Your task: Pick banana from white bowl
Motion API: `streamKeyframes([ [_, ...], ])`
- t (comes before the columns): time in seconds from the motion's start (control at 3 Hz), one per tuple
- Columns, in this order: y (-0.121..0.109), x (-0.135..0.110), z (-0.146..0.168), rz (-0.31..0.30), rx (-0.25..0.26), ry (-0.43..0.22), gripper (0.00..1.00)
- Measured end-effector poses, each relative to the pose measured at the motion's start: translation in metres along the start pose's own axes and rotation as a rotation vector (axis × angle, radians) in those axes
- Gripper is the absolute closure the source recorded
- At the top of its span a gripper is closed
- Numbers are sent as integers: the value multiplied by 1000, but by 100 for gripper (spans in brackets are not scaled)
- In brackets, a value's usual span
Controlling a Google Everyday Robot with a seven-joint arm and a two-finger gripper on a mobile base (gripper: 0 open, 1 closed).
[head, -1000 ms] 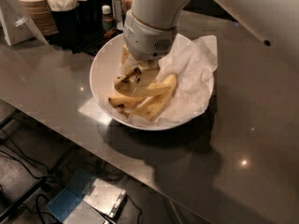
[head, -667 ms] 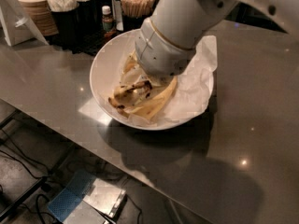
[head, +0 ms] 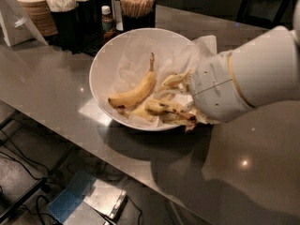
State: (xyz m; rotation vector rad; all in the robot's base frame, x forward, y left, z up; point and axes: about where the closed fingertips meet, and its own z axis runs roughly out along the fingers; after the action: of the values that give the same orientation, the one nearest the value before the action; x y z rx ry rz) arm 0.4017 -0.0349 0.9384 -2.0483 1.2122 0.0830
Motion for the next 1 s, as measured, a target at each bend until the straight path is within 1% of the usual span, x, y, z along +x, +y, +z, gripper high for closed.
streamKeyframes([
  [0.33,11,21,-38,45,166,-9,100],
  [0.67,11,-7,-67,-19,255,-111,100],
  [1.0,-6,-74,-90,-204,315,-277,100],
])
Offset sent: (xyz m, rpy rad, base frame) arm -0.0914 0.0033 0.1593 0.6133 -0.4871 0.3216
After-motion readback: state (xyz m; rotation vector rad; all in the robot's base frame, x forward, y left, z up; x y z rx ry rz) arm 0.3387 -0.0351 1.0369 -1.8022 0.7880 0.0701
